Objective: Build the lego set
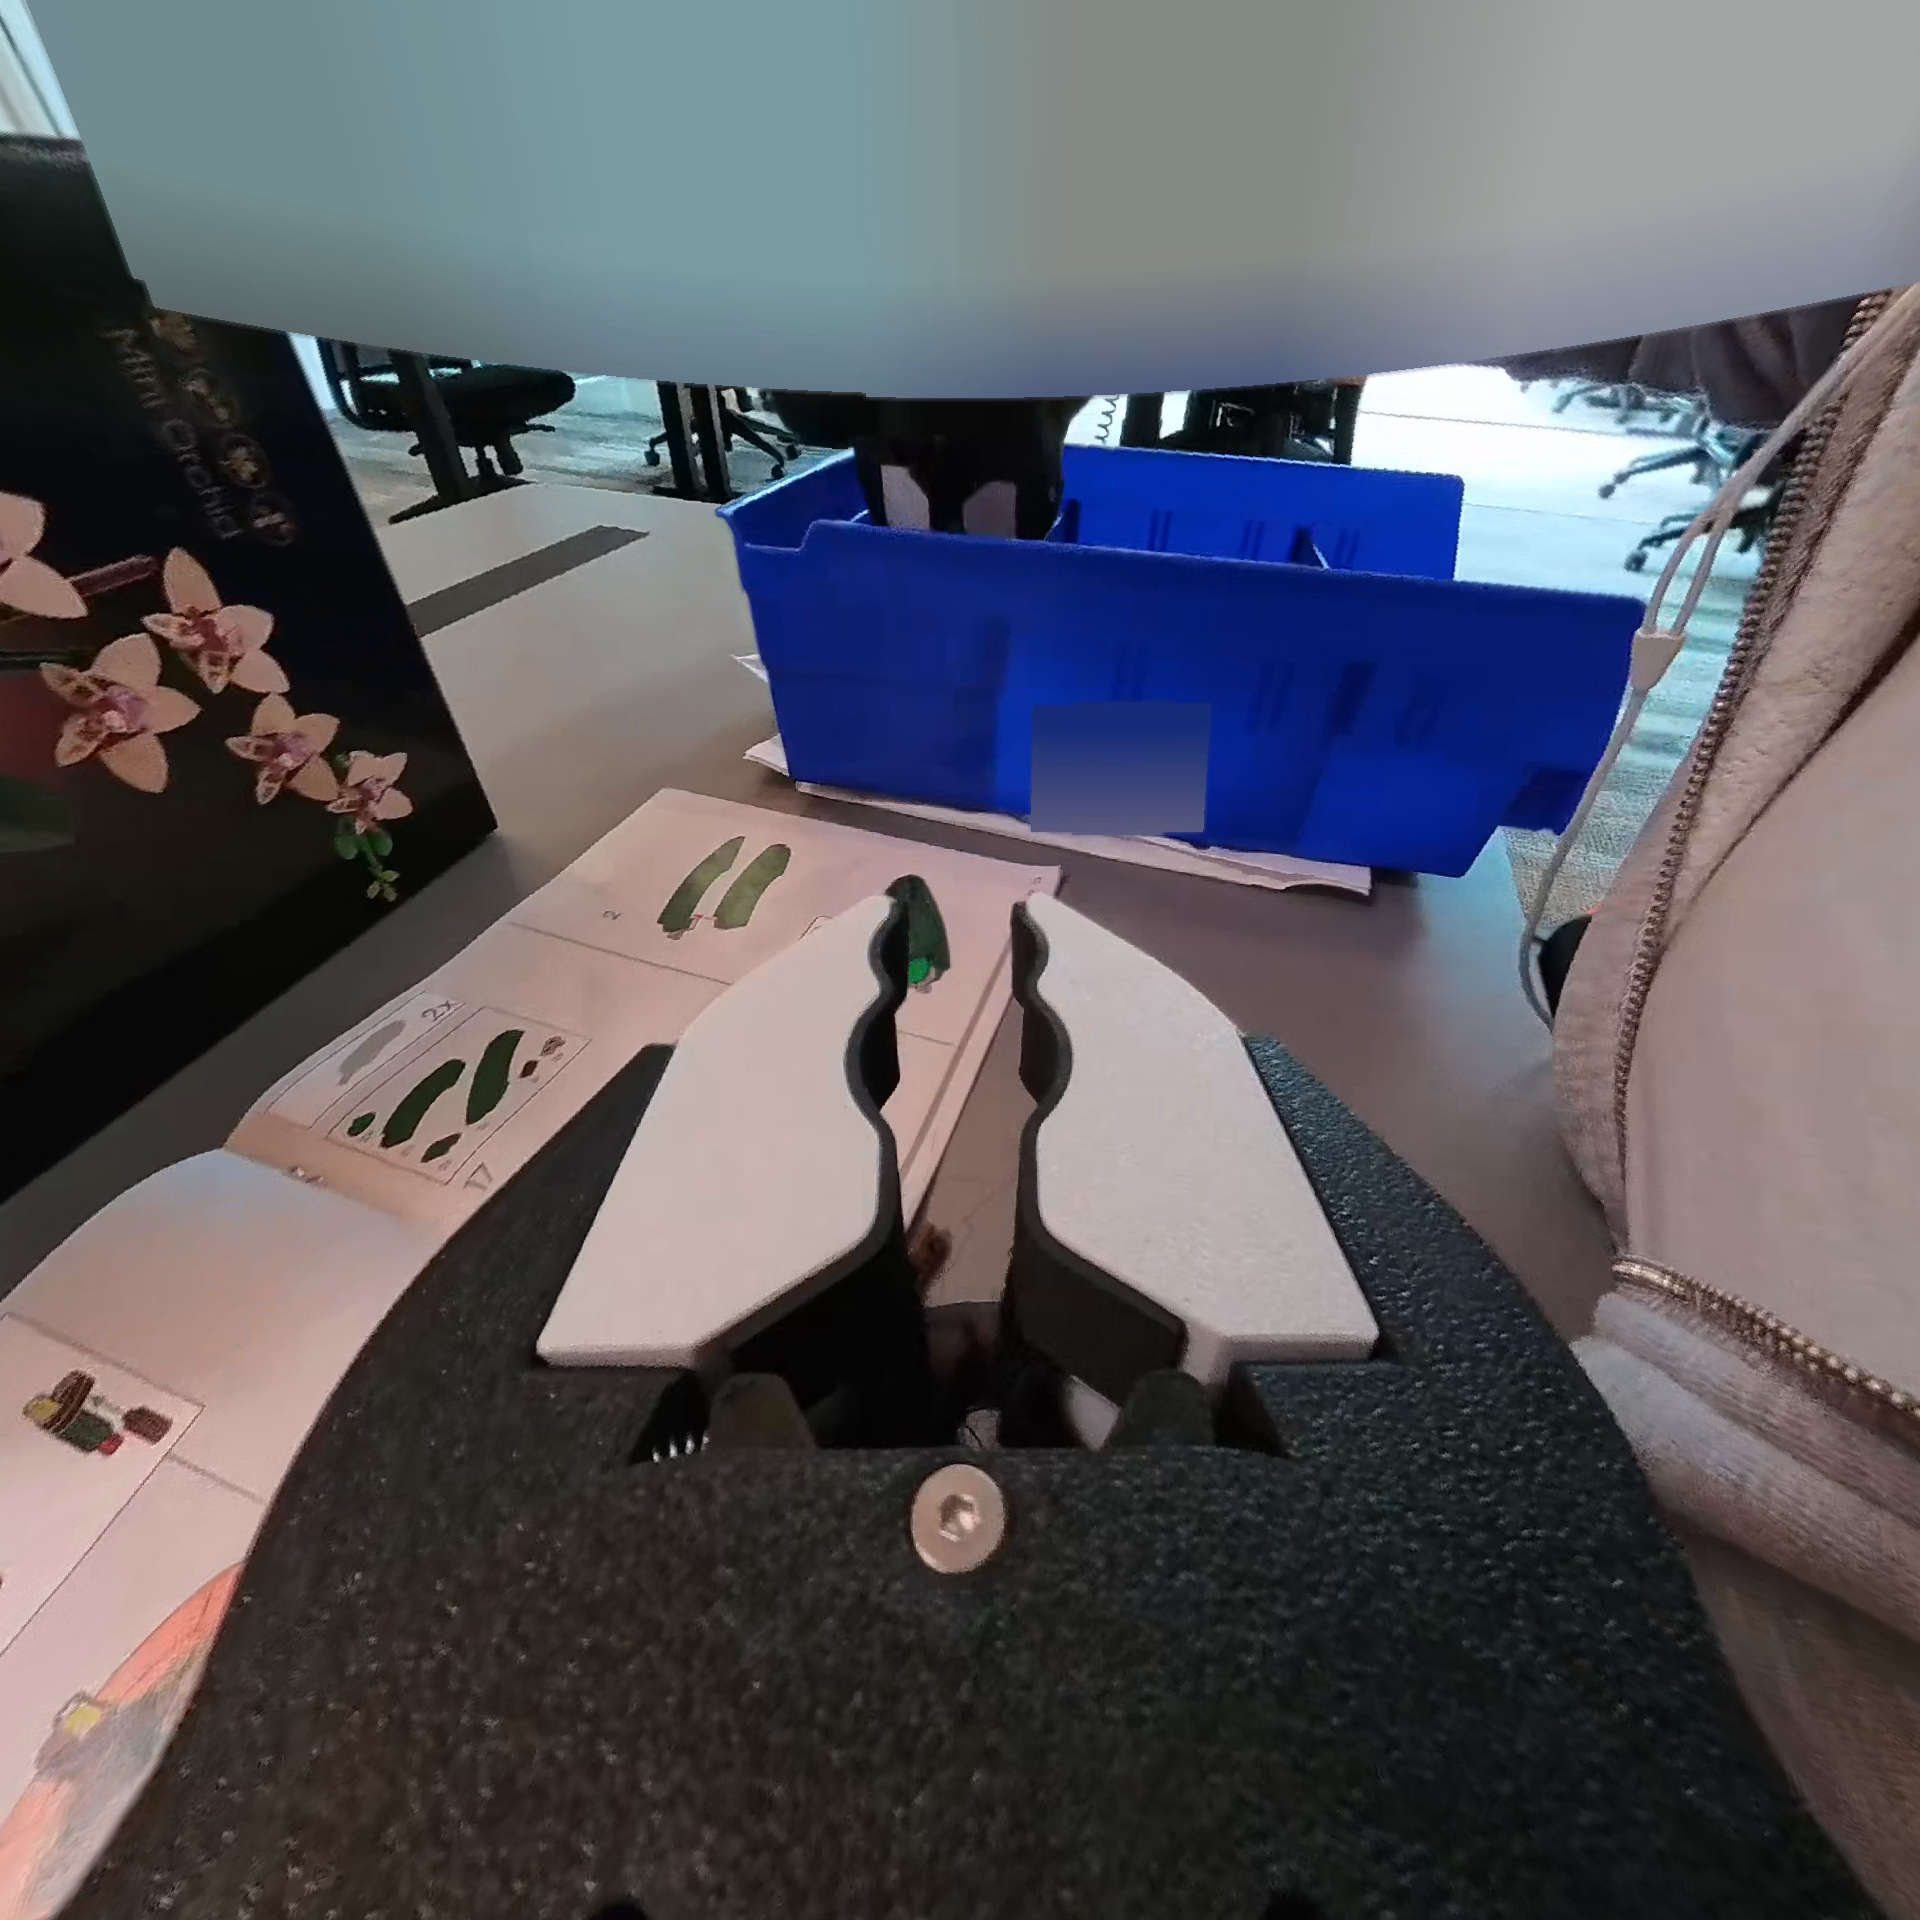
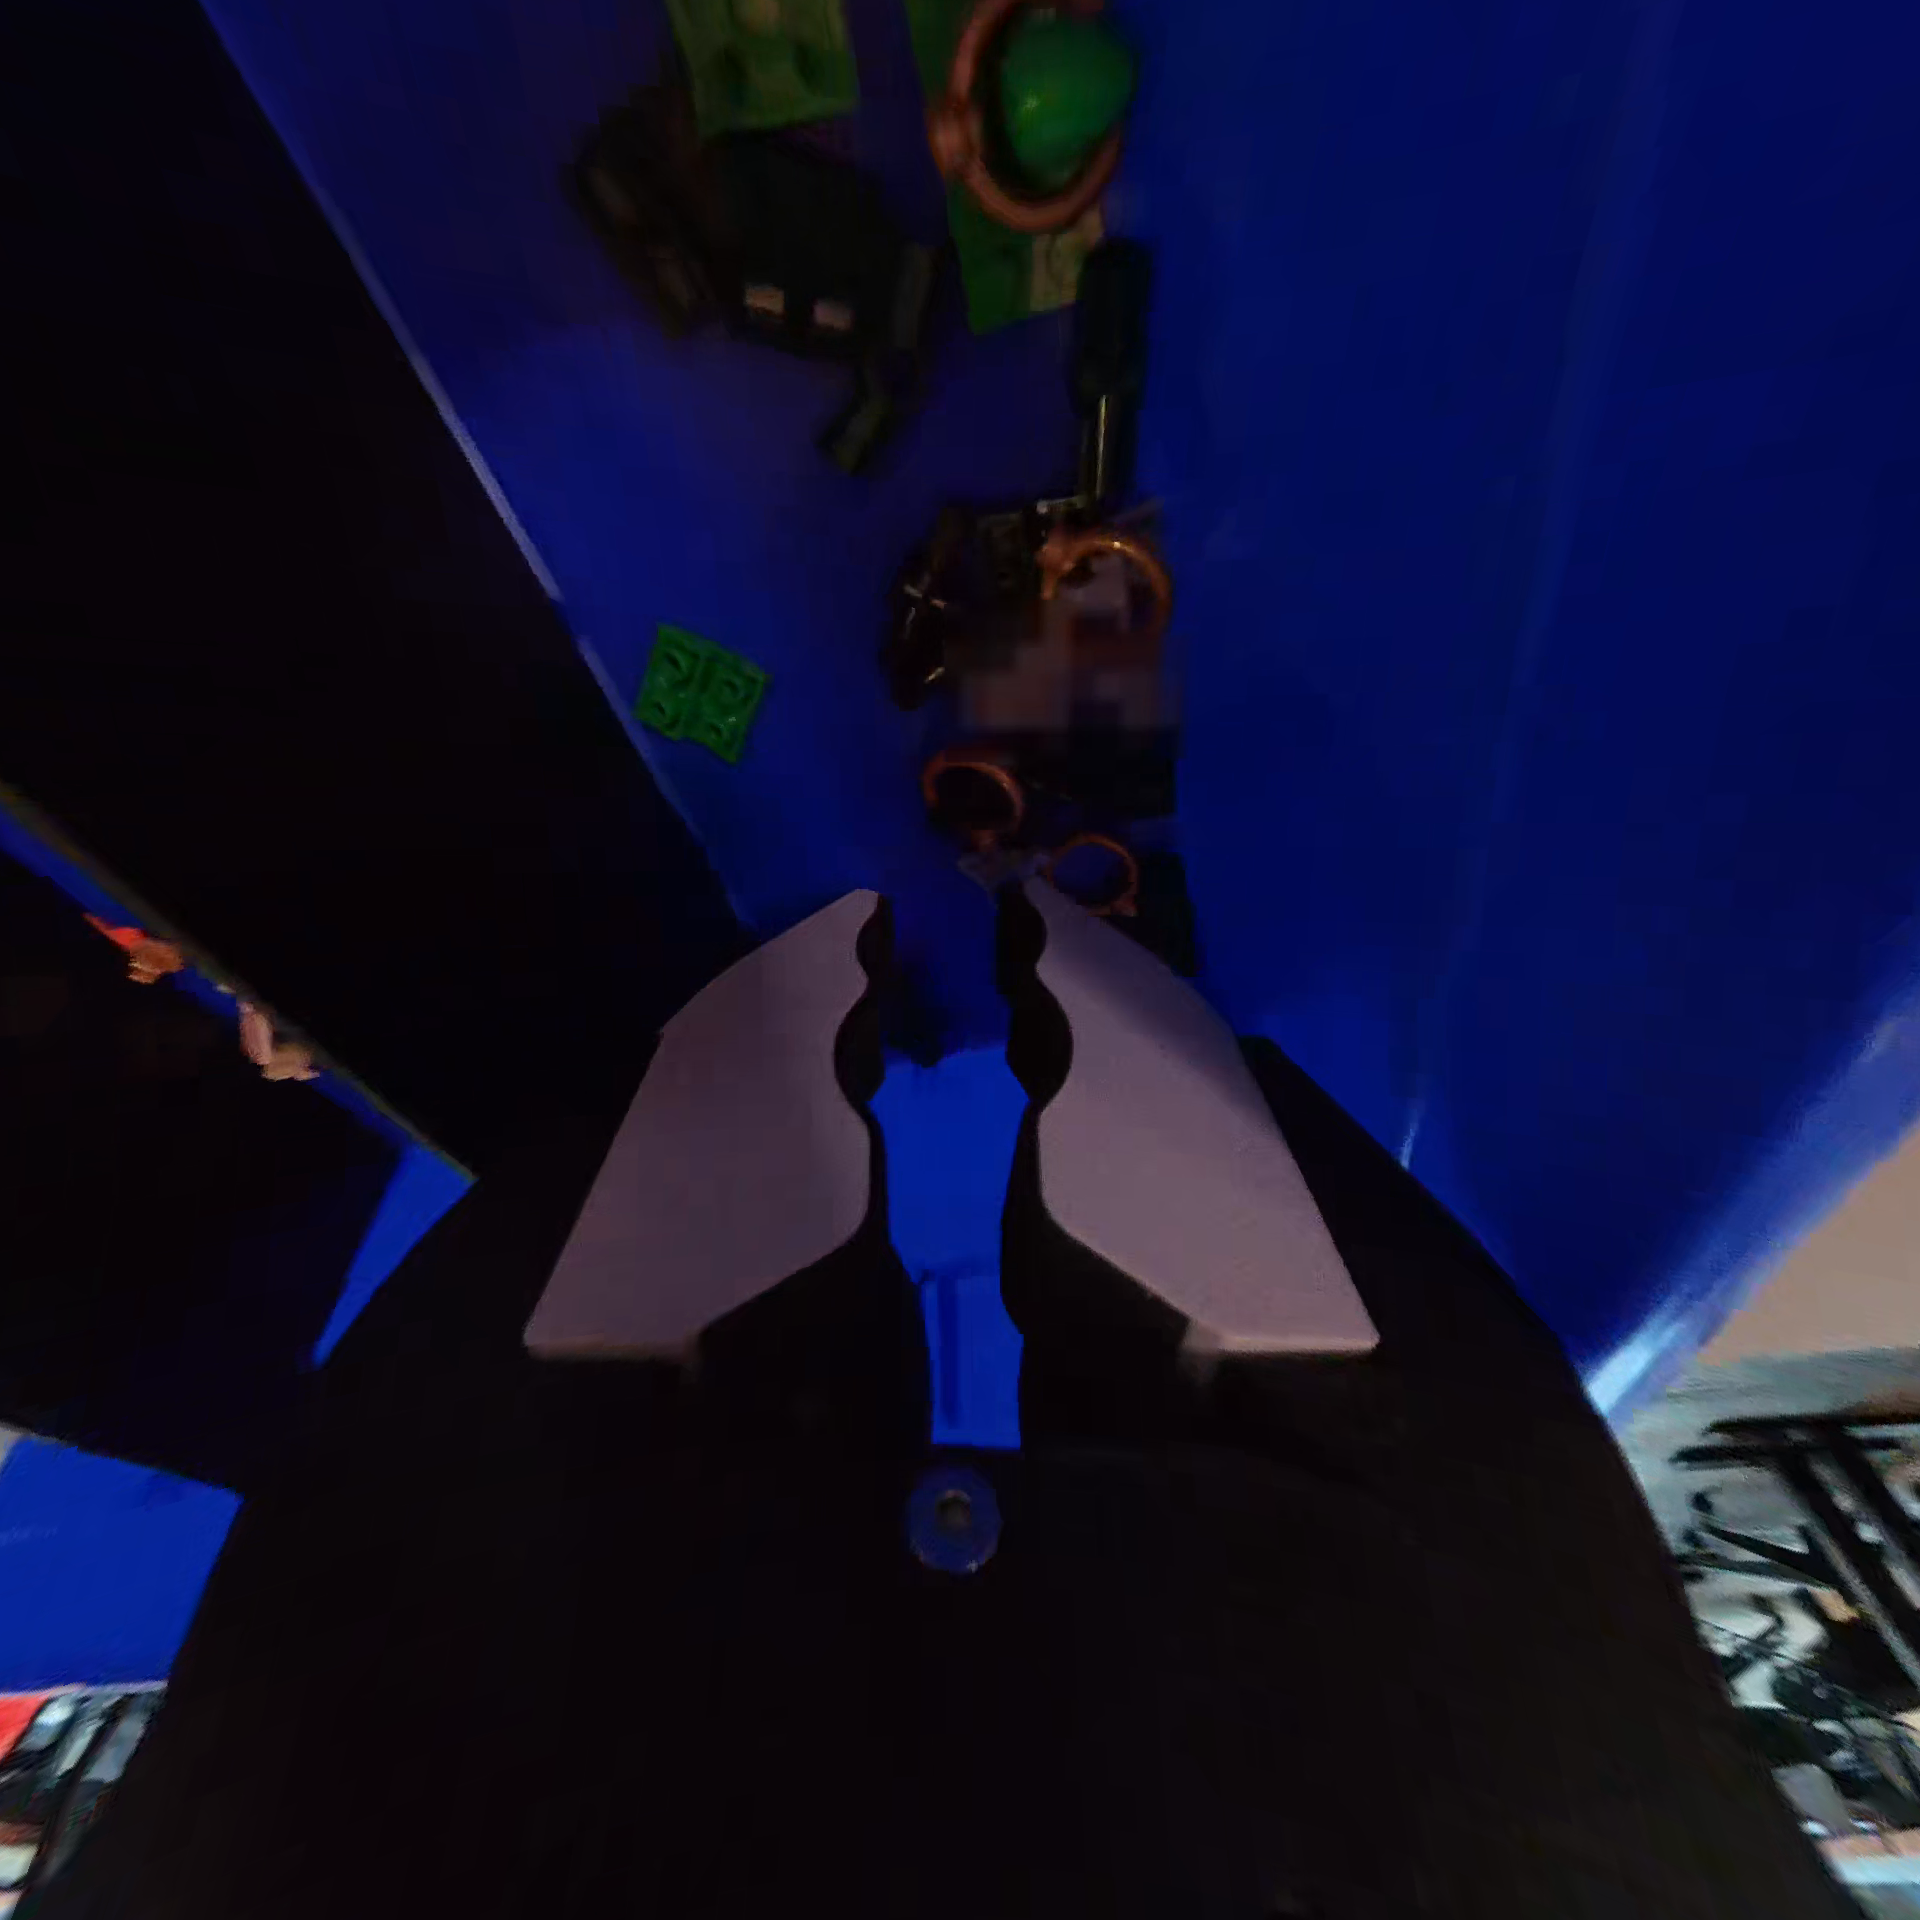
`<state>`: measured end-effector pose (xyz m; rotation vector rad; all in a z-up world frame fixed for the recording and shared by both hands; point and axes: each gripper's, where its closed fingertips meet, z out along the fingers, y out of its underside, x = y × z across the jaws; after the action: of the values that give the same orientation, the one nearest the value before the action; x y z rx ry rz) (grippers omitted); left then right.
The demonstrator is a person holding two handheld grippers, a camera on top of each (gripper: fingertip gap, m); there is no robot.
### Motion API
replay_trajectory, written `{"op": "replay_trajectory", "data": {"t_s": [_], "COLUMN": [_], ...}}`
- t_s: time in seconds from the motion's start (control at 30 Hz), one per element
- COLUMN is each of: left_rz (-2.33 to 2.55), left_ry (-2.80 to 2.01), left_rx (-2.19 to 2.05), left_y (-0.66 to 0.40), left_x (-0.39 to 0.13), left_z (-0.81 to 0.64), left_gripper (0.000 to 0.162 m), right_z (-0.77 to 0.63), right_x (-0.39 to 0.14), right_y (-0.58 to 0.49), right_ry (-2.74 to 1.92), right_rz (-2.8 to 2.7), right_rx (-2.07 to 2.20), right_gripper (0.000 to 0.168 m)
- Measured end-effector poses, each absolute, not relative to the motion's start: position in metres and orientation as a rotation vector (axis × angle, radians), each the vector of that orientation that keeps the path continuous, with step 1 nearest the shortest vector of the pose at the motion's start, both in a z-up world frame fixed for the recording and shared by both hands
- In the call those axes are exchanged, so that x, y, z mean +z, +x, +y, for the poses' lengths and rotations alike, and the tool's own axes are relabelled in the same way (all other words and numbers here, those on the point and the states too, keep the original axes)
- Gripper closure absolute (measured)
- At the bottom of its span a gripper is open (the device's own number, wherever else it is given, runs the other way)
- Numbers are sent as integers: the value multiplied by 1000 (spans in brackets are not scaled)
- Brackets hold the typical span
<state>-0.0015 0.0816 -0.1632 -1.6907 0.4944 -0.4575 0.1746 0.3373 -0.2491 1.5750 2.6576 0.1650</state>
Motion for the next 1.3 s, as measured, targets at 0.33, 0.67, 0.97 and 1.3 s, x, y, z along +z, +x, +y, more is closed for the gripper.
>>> {"op": "replay_trajectory", "data": {"t_s": [0.33,0.67,0.97,1.3], "left_rz": [493,496,438,307], "left_ry": [-1688,-1676,-1630,-1448], "left_rx": [-479,-443,-414,-727], "left_y": [-4,-6,-20,-28], "left_x": [-166,-161,-154,-114], "left_z": [81,75,66,48], "left_gripper": [144,143,142,139], "right_z": [346,346,254,68], "right_x": [-254,-243,-129,-49], "right_y": [167,162,97,12], "right_ry": [1497,1539,2004,1795], "right_rz": [2807,2857,2965,2227], "right_rx": [260,225,-714,-2496], "right_gripper": [153,154,154,155]}}
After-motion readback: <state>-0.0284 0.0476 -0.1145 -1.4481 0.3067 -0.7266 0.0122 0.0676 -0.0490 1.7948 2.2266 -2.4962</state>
